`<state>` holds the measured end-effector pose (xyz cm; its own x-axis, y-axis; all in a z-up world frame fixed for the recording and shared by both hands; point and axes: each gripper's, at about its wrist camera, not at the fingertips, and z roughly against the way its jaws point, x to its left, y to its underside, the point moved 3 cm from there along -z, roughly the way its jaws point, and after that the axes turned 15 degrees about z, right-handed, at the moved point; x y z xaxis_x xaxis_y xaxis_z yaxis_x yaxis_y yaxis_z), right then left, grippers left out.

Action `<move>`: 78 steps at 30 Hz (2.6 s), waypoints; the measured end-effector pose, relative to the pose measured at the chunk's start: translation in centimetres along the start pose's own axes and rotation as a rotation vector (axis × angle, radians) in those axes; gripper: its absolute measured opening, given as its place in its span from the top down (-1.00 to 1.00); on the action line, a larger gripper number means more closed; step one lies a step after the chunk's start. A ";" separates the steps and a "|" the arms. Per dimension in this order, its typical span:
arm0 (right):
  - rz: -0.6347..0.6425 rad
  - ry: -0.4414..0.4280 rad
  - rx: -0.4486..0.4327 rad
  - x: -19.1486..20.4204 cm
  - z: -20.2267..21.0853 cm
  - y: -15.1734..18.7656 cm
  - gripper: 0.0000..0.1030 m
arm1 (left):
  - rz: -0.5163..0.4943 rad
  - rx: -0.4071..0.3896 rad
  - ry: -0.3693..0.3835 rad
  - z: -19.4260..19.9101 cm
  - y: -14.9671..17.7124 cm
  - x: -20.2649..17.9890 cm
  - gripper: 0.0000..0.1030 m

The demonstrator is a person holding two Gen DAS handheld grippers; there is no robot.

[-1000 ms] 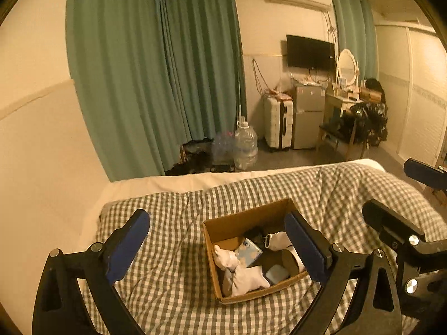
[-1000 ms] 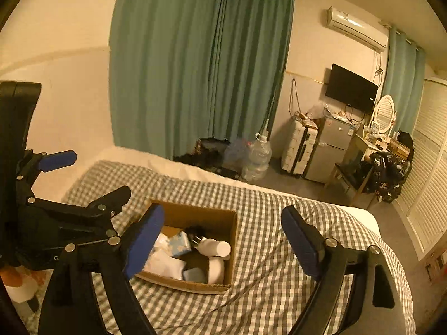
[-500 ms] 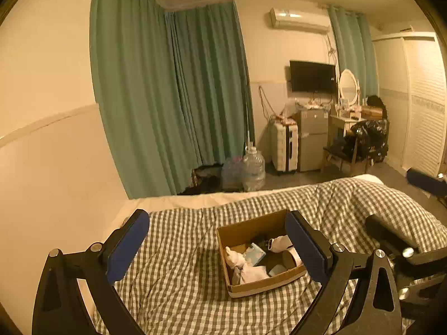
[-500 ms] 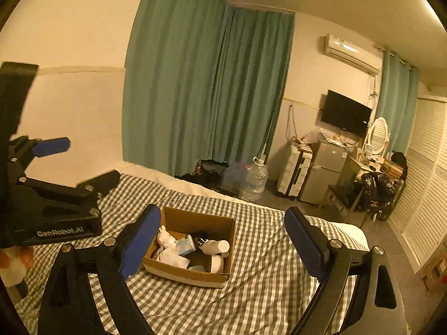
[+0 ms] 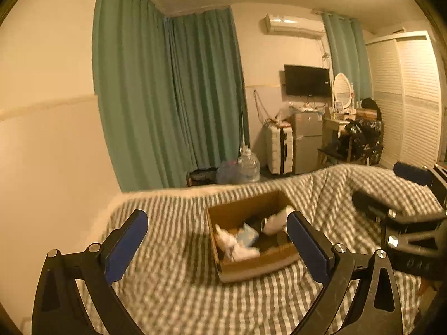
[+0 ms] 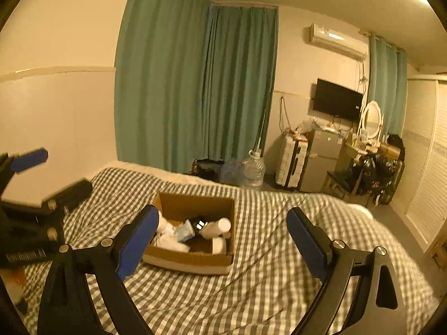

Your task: Organize objects

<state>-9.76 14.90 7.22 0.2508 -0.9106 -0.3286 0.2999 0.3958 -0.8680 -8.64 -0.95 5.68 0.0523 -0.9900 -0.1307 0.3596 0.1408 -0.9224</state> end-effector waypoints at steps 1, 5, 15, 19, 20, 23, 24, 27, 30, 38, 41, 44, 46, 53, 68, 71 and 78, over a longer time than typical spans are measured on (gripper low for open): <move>-0.001 0.006 0.000 0.1 -0.1 0.6 -0.83 | 0.008 0.005 -0.013 -0.2 0.8 0.1 -0.99; 0.004 0.006 -0.013 0.9 -0.6 3.1 -0.84 | 0.027 0.000 -0.053 -0.8 3.4 0.7 -0.99; 0.021 0.053 0.022 3.1 -3.1 8.1 -0.94 | 0.090 -0.066 -0.084 -1.3 6.5 2.3 -1.00; -0.010 0.052 0.011 2.8 -3.1 8.9 -0.97 | 0.125 -0.020 -0.090 -2.0 7.8 2.9 -1.00; -0.015 0.056 0.014 2.7 -3.2 9.1 -0.97 | 0.124 -0.008 -0.096 -2.3 8.2 2.9 -1.00; -0.046 0.066 0.017 2.0 -3.1 9.4 -0.97 | 0.106 0.015 -0.095 -2.6 8.8 2.9 -1.00; -0.056 0.061 0.015 1.8 -3.2 9.5 -0.97 | 0.102 0.016 -0.099 -2.6 8.8 2.8 -1.00; -0.057 0.080 0.025 1.6 -3.4 9.8 -0.97 | 0.100 0.014 -0.084 -2.4 8.8 2.6 -1.00; -0.053 0.078 0.027 1.7 -3.4 10.0 -0.97 | 0.087 0.009 -0.091 -2.2 8.9 2.4 -1.00; -0.047 0.088 0.029 1.9 -3.5 10.4 -0.97 | 0.112 0.032 -0.092 -2.4 9.3 2.8 -1.00; -0.053 0.092 0.035 1.8 -3.6 10.5 -0.97 | 0.112 0.025 -0.107 -2.2 9.3 2.9 -1.00; -0.060 0.089 0.038 1.6 -3.6 10.7 -0.97 | 0.112 0.027 -0.114 -2.3 9.4 3.1 -1.00; -0.061 0.092 0.038 1.6 -3.6 10.8 -0.97 | 0.117 0.032 -0.115 -2.4 9.5 3.2 -1.00; -0.047 0.089 0.040 1.9 -3.6 10.9 -0.97 | 0.128 0.046 -0.108 -2.6 9.6 3.4 -1.00; -0.038 0.081 0.050 2.4 -3.7 11.3 -0.97 | 0.116 0.056 -0.116 -2.8 10.0 3.2 -1.00; -0.028 0.091 0.054 2.5 -3.8 11.4 -0.97 | 0.120 0.055 -0.112 -2.8 10.0 3.2 -1.00; -0.021 0.089 0.054 2.7 -3.9 11.3 -0.97 | 0.126 0.060 -0.113 -2.9 10.0 3.3 -1.00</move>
<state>-9.23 16.43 -4.95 0.1620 -0.9248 -0.3442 0.3537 0.3801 -0.8546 -7.53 -2.83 -5.03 0.2037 -0.9585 -0.1994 0.3986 0.2672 -0.8774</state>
